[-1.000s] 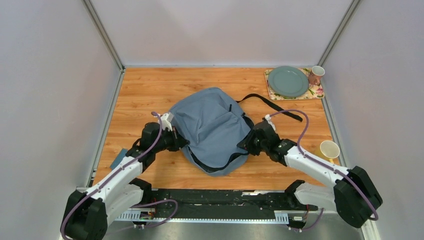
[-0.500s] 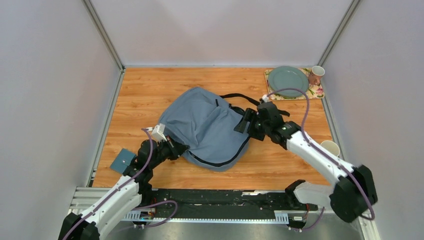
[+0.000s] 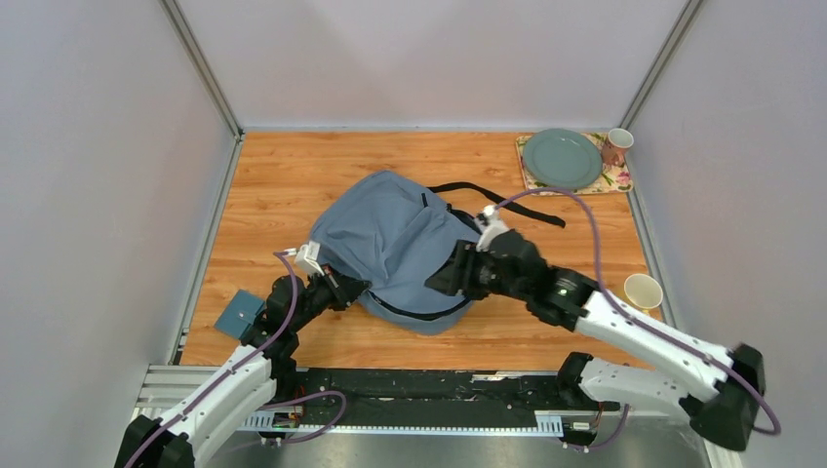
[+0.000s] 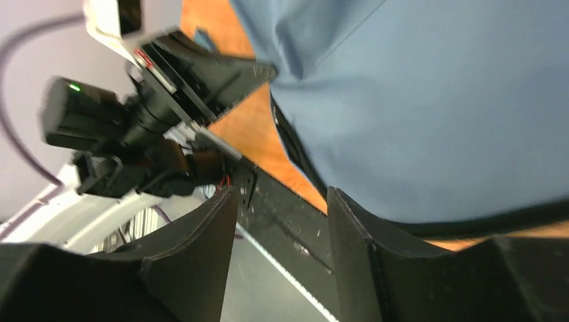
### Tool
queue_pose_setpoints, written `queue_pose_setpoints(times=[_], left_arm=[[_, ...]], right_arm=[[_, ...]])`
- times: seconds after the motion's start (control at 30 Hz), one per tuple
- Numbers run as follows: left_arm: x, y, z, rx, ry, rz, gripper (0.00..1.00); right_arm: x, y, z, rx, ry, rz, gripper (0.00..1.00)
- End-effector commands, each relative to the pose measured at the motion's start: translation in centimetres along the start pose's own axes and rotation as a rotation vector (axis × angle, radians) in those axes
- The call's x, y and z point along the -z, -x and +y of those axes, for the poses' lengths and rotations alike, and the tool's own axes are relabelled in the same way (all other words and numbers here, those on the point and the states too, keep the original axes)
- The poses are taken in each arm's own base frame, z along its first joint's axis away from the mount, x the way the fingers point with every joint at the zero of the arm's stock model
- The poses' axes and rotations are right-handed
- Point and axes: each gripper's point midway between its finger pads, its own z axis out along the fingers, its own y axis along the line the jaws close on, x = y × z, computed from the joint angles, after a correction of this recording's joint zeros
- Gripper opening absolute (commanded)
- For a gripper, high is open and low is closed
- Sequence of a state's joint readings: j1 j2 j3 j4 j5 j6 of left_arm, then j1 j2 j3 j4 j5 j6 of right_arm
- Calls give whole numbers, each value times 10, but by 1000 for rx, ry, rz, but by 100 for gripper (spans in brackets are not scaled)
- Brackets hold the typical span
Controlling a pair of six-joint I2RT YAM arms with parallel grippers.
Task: Pack the student bag
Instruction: Adjust the student bag at the center of the board.
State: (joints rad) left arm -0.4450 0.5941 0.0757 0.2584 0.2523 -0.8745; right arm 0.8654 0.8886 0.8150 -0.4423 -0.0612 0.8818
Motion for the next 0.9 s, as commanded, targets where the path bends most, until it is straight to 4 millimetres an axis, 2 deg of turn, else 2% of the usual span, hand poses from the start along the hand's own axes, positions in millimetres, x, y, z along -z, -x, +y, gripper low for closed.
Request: queue_pose_setpoints(times=[0.0, 0.07, 0.13, 0.3, 0.43, 0.63, 0.87], left_arm=[[2, 11, -30, -32, -127, -33, 0], [2, 11, -30, -33, -130, -28, 0], [3, 10, -32, -35, -138, -25, 0], [5, 10, -37, -45, -159, -22, 0], [6, 12, -37, -49, -160, -31, 0], [5, 12, -35, -44, -152, -32, 0], [4, 10, -31, -40, -134, -23, 0]], right_arm=[[-45, -37, 31, -82, 71, 94, 53], [-59, -54, 36, -62, 67, 131, 49], [-67, -61, 37, -62, 58, 147, 47], [-85, -66, 26, -60, 12, 139, 42], [-89, -71, 27, -74, 11, 163, 35], [-89, -85, 23, -86, -7, 200, 34], [-89, -89, 23, -74, -29, 204, 33]])
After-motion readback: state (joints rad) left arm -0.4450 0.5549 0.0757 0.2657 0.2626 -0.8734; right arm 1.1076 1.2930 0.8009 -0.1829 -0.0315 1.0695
